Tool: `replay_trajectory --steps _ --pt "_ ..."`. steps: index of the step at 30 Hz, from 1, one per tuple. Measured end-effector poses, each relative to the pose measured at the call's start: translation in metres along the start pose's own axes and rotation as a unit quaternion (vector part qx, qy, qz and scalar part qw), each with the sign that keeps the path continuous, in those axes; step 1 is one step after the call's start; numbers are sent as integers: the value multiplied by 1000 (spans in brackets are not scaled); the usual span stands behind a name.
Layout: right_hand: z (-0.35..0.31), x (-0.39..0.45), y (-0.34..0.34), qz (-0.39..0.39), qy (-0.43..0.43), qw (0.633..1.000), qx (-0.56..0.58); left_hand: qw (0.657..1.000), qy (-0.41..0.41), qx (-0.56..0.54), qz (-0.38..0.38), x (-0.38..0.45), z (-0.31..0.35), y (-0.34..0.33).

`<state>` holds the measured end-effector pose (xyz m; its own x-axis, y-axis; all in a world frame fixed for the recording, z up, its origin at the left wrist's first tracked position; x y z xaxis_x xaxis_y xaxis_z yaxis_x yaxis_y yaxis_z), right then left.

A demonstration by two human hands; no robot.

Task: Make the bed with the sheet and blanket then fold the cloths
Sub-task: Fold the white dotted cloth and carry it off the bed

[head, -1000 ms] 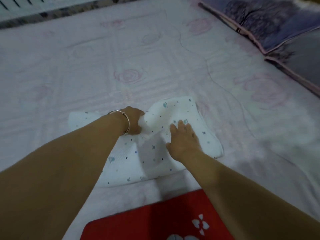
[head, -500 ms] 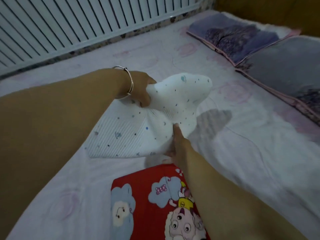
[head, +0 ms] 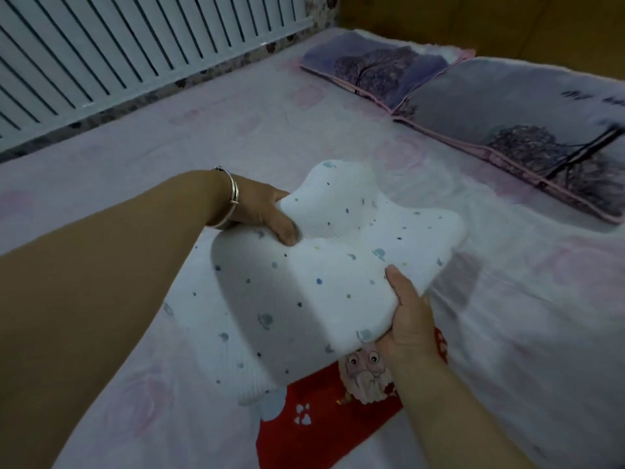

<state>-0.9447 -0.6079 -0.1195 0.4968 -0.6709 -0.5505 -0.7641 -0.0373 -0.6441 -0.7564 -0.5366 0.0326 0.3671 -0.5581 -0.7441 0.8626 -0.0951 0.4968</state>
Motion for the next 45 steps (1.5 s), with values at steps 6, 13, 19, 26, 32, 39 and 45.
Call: replay_trajectory --steps 6,13,19,26,32,39,45 --pt "59 -10 76 151 7 980 -130 951 76 297 41 97 -79 -90" --pt "75 7 103 288 7 913 -289 972 14 231 49 160 -95 -129" --pt "72 -3 101 369 -3 846 -384 960 0 278 31 178 -93 -138" --pt "85 -4 79 331 -73 787 -516 968 -1 245 50 192 -93 -135" --pt "94 12 91 345 -52 793 -500 966 -4 255 39 203 -95 -137" --pt "91 11 99 340 -43 792 -504 961 7 269 59 203 -95 -140" --pt "89 2 113 361 -78 818 -442 964 -4 256 73 195 -100 -142"
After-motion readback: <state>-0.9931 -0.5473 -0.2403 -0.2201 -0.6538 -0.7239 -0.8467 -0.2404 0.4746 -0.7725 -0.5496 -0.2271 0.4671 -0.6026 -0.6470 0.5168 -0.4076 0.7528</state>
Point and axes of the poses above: each hand's wrist, its own x-axis towards the middle knuckle, its own y-axis out of the back of the hand, z = x × y, the point moved 2 cm from there along x, towards the middle knuckle, and after that the axes turned 3 degrees about x, right-handed, at the moved point
